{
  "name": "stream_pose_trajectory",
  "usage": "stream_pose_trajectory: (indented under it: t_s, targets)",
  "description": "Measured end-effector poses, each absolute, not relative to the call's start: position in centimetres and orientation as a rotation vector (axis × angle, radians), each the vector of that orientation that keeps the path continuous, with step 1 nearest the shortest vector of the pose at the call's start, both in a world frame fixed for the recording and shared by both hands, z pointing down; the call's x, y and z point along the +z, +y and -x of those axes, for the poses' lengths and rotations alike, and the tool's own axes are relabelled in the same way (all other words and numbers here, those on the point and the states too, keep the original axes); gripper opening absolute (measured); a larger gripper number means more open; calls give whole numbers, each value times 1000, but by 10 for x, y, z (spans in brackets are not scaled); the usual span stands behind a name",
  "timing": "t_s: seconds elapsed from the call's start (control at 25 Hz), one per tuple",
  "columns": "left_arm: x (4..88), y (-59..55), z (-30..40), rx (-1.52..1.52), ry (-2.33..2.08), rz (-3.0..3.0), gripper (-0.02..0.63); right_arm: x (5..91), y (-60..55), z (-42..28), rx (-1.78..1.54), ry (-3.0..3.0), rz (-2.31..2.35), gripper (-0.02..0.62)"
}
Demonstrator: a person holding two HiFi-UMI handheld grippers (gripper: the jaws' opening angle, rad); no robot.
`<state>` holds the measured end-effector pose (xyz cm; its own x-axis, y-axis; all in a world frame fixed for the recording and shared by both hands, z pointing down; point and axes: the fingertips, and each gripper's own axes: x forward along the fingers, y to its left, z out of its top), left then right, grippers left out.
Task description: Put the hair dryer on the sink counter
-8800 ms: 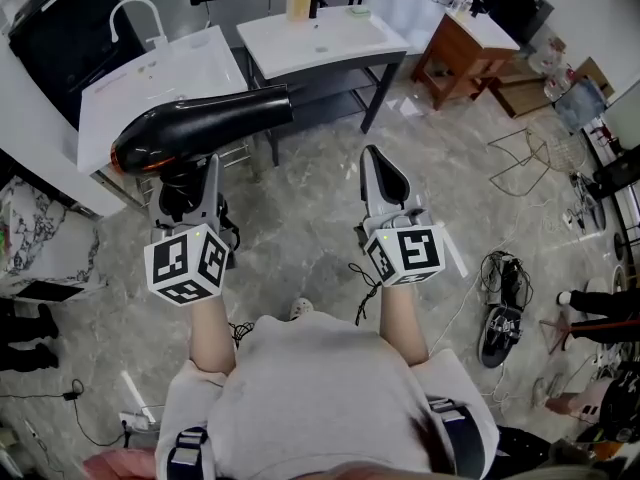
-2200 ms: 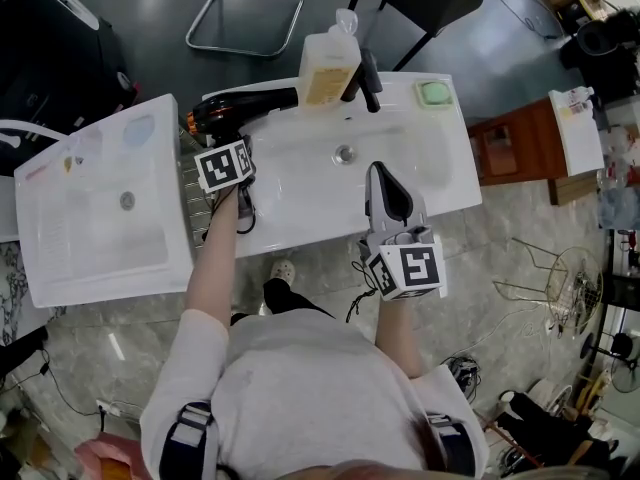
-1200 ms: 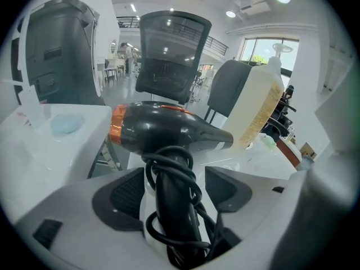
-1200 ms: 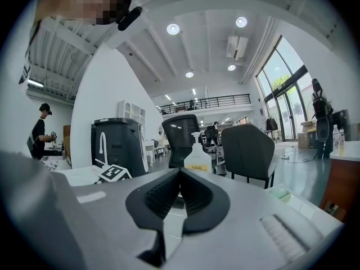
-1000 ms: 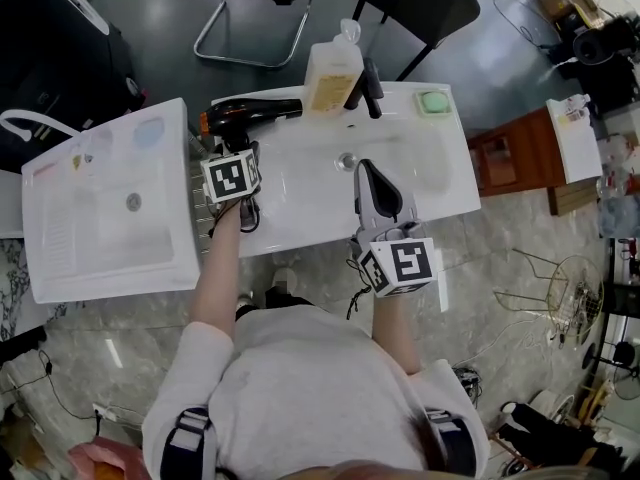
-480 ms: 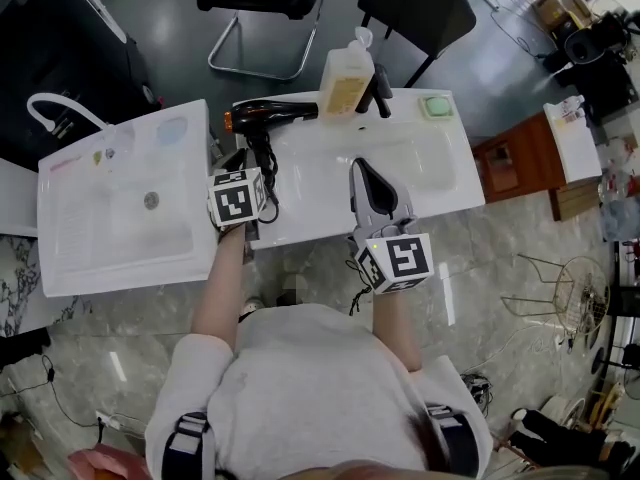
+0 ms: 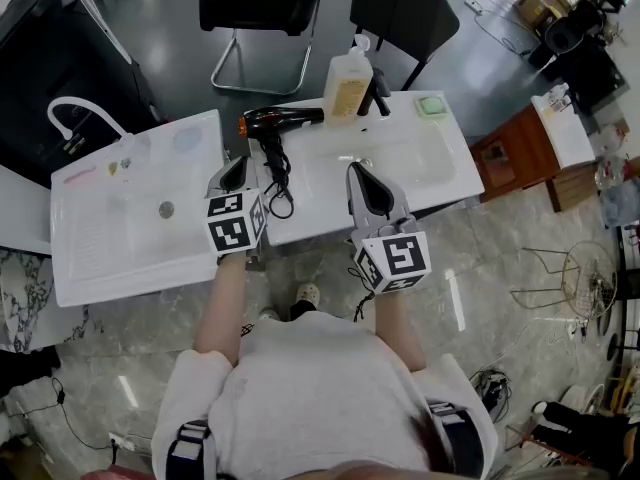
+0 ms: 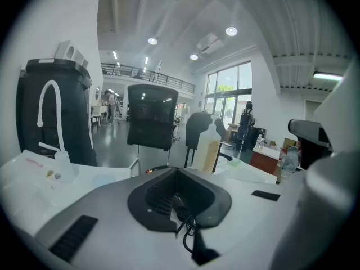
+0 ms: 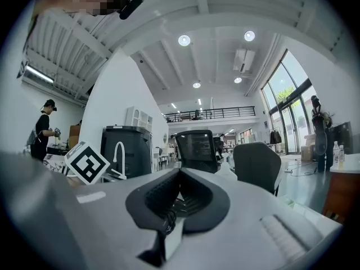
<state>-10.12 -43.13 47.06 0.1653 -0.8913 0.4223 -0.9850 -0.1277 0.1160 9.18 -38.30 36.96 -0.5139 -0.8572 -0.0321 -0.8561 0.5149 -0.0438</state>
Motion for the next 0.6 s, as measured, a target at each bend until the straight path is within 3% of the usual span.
stream_pose_trajectory:
  t_s: [0.6]
  targets:
    - [356,-350,123,80,-1833,-2326,11,333,-322,-83,74,2632,1563,11]
